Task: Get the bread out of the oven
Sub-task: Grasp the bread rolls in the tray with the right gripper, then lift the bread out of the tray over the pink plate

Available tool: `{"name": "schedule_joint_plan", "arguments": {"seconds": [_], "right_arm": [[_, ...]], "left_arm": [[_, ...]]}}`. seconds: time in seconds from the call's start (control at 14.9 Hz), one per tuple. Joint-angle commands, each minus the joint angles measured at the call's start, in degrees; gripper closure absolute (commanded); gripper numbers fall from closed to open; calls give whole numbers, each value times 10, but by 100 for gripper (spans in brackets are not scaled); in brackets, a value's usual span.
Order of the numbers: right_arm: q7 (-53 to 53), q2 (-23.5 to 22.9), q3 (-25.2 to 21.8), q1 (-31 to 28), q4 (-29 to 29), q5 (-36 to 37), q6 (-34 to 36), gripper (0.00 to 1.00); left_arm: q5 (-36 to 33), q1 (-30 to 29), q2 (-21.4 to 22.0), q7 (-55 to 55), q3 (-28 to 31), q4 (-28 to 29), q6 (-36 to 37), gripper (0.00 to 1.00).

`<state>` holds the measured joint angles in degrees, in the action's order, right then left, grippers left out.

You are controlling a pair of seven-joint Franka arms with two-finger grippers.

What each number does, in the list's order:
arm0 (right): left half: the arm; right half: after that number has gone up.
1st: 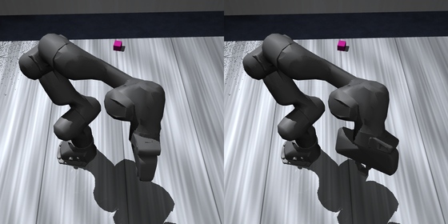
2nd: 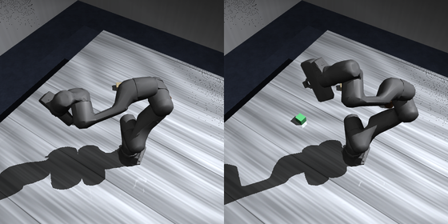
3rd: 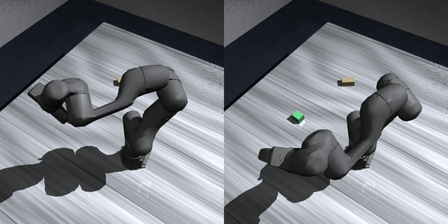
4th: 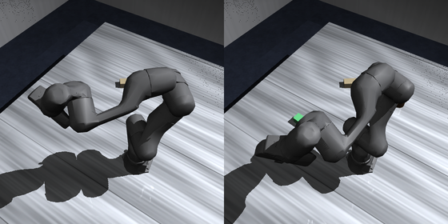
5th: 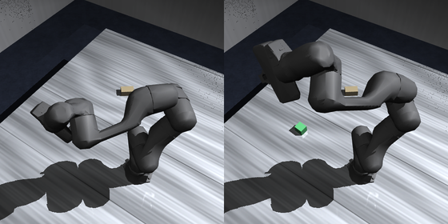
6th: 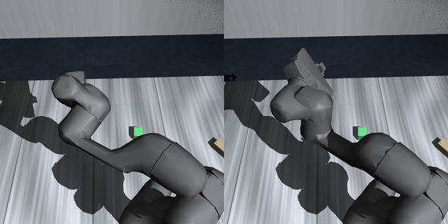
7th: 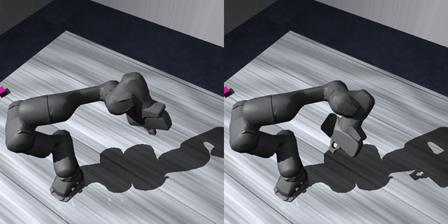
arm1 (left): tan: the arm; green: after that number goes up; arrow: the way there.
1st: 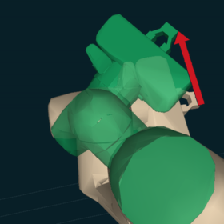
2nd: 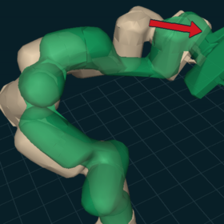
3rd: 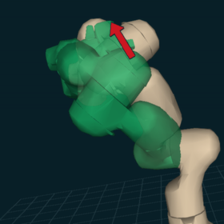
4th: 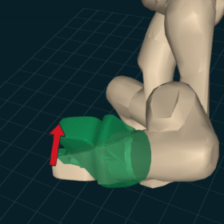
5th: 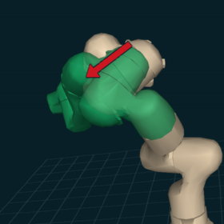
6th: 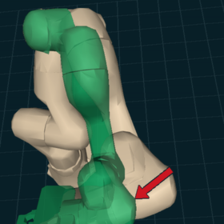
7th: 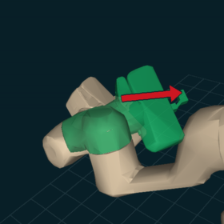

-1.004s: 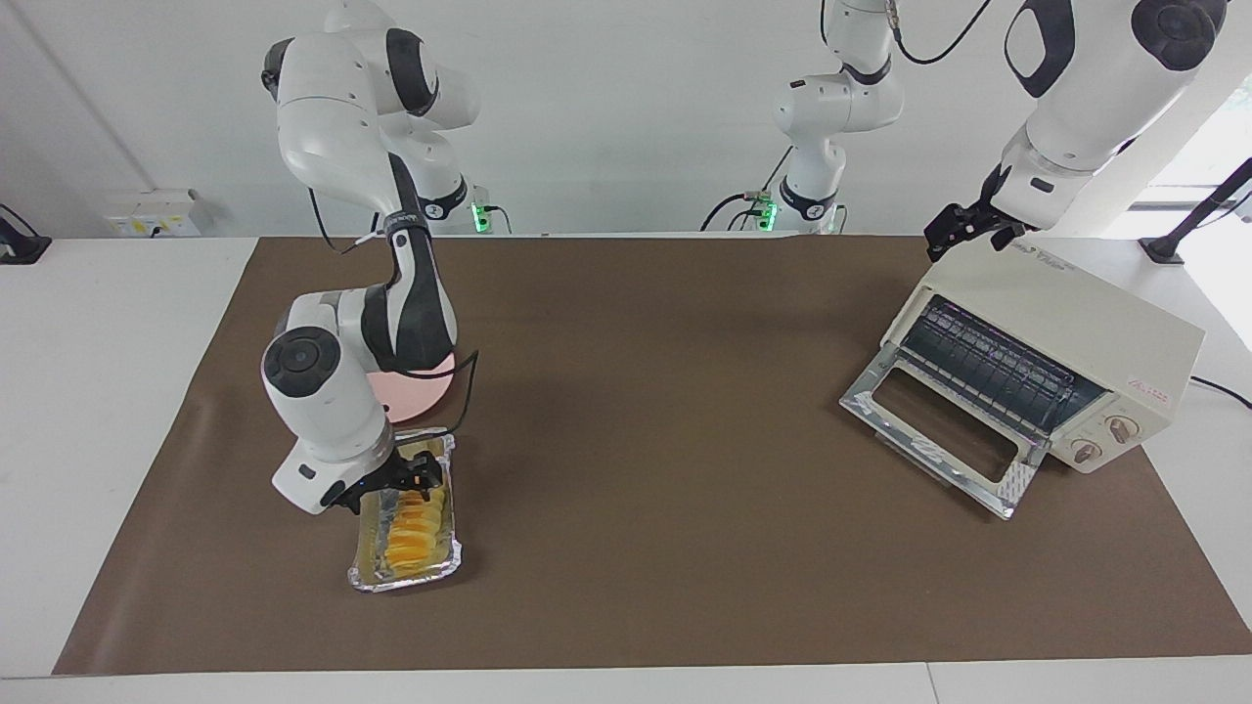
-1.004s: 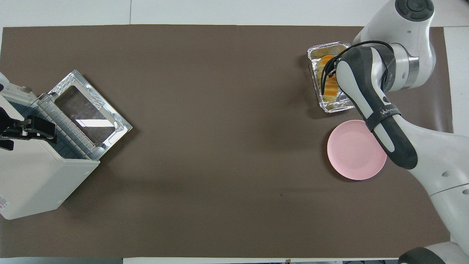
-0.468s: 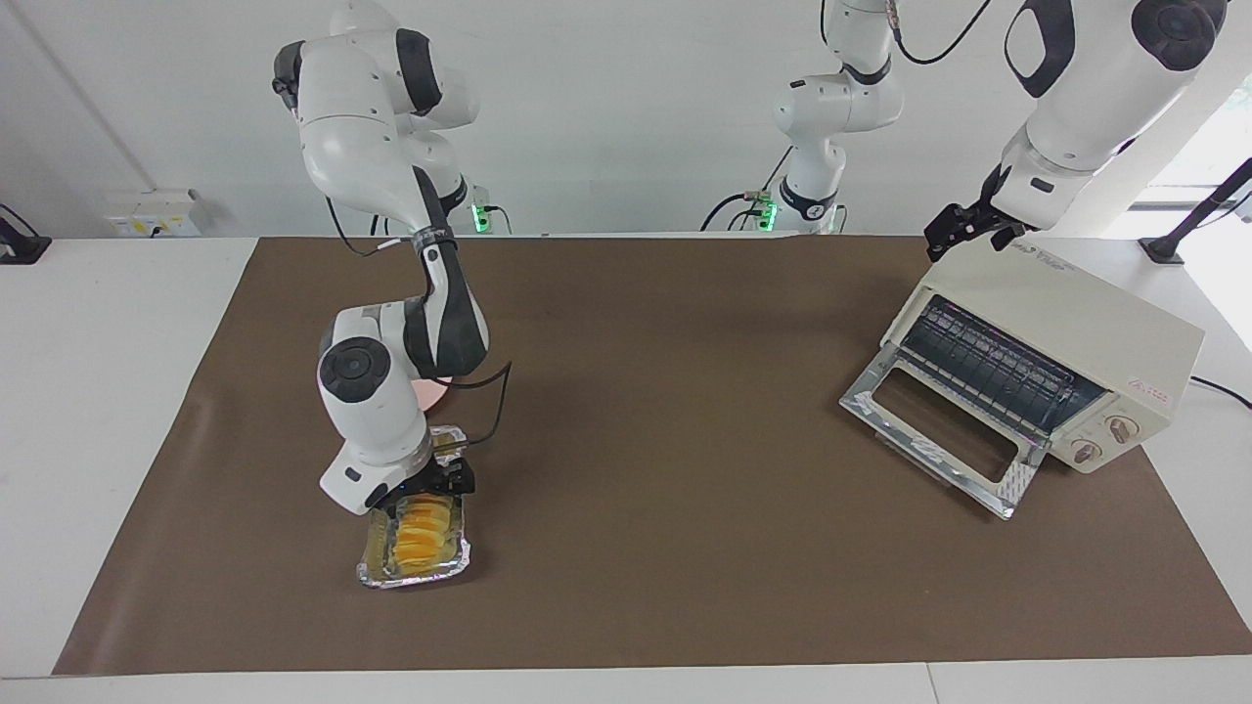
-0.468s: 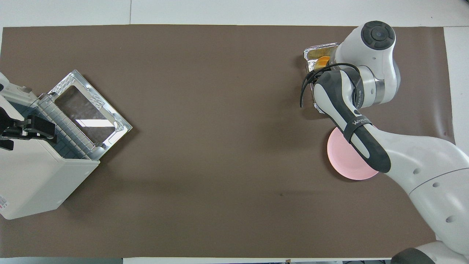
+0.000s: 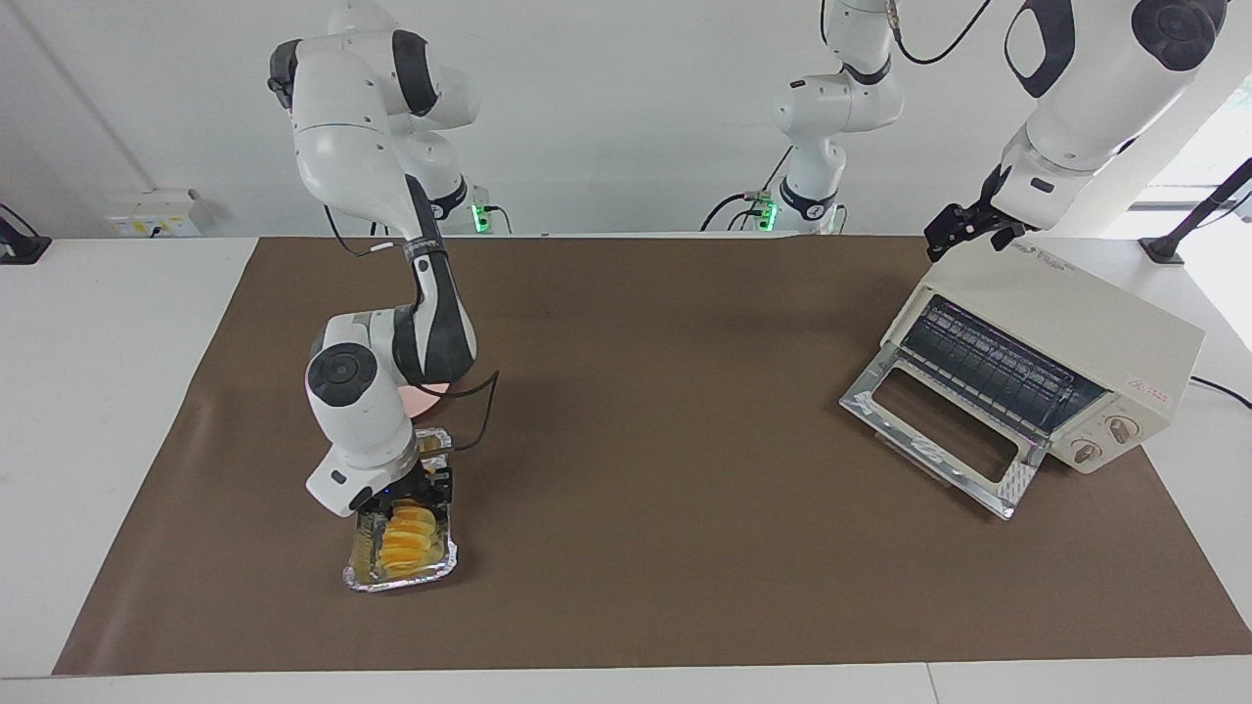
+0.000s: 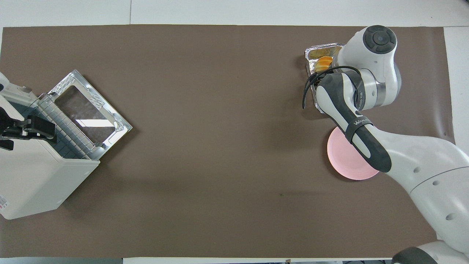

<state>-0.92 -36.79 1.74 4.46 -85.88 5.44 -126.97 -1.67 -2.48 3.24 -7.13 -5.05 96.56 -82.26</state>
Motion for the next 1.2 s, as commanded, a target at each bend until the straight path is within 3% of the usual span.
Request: {"name": "schedule_joint_plan", "arguments": {"seconds": [0.0,0.47,0.6,0.74,0.94,1.14], "right_arm": [[-7,12,5,-7,-11,9,3,100],[-5,28,5,-8,53,12,106,100],[-6,44,5,-1,55,11,132,100],[-10,92,7,1,35,5,178,100],[-13,190,7,0,-66,-9,194,100],[-12,295,7,-6,-212,-35,151,100]], "left_arm": [[9,1,8,0,4,-1,11,0],[9,1,8,0,4,-1,11,0],[9,1,8,0,4,-1,11,0],[9,1,8,0,4,-1,11,0],[9,1,8,0,4,-1,10,0],[9,1,8,0,4,-1,11,0]]}}
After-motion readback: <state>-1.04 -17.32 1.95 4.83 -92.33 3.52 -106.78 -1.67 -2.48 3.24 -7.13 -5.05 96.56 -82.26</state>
